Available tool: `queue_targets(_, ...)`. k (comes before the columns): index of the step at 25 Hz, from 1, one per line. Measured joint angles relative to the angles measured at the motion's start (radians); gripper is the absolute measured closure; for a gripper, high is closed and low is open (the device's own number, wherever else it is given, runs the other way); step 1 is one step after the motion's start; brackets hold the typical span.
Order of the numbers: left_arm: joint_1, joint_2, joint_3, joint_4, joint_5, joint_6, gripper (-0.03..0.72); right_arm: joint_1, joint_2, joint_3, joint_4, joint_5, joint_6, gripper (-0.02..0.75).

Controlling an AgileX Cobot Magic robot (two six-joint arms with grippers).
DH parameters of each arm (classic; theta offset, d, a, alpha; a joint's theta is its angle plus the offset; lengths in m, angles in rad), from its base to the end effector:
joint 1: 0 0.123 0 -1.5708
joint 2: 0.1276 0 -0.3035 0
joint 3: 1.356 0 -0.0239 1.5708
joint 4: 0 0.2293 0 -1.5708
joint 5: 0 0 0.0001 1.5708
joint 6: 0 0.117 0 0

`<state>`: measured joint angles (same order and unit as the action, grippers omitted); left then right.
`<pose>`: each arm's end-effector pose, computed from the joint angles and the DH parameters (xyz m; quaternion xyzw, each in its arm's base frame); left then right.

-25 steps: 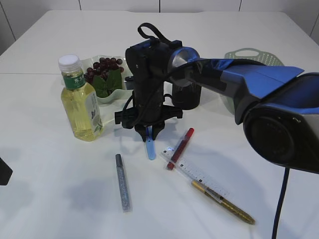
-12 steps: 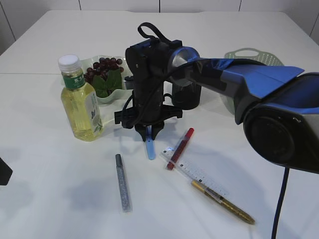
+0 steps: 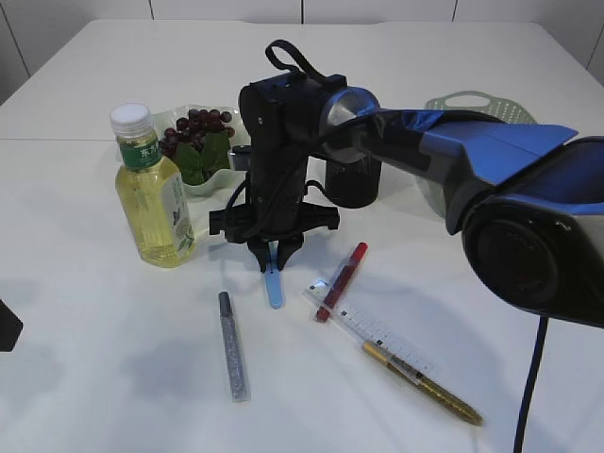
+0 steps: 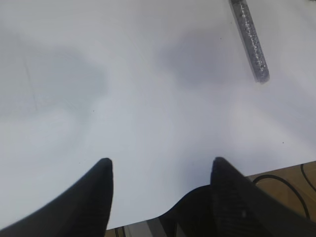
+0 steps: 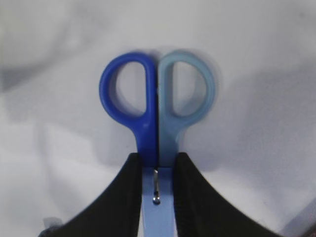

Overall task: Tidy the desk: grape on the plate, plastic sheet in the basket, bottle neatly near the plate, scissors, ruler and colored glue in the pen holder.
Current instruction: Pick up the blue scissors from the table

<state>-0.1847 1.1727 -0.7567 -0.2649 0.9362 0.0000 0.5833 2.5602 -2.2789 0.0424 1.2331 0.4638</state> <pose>0.1722 -0.0573 0.2556 0.0294 0.9811 -0.1305 0.1395 0.4306 0.2898 0.1196 -0.0540 0.9958 0.0536 0.0519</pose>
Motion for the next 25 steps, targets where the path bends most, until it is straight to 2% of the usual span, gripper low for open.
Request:
queue_targets(3,0.000,0.000,0.000,0.002,0.000,0.000,0.232,0.000,-0.002,0.000,0.008,-0.002,-0.002,0.576)
queue_targets(8,0.000,0.000,0.000,0.004,0.000,0.000,0.235,-0.015,-0.014,0.000,0.010,-0.002,-0.014,0.624)
queue_targets(15,0.000,0.000,0.000,0.006,0.000,0.000,0.239,-0.034,-0.036,0.000,0.018,-0.004,-0.106,0.622)
queue_targets(18,0.000,0.000,0.000,0.006,0.000,0.000,0.240,-0.025,-0.036,0.000,0.007,-0.004,-0.158,0.563)
queue_targets(21,0.000,0.000,0.000,0.006,0.000,0.000,0.240,-0.018,-0.036,0.000,0.003,-0.004,-0.221,0.472)
queue_targets(25,0.000,0.000,0.000,0.007,0.000,0.000,0.240,-0.017,-0.036,0.000,-0.002,-0.004,-0.356,0.437)
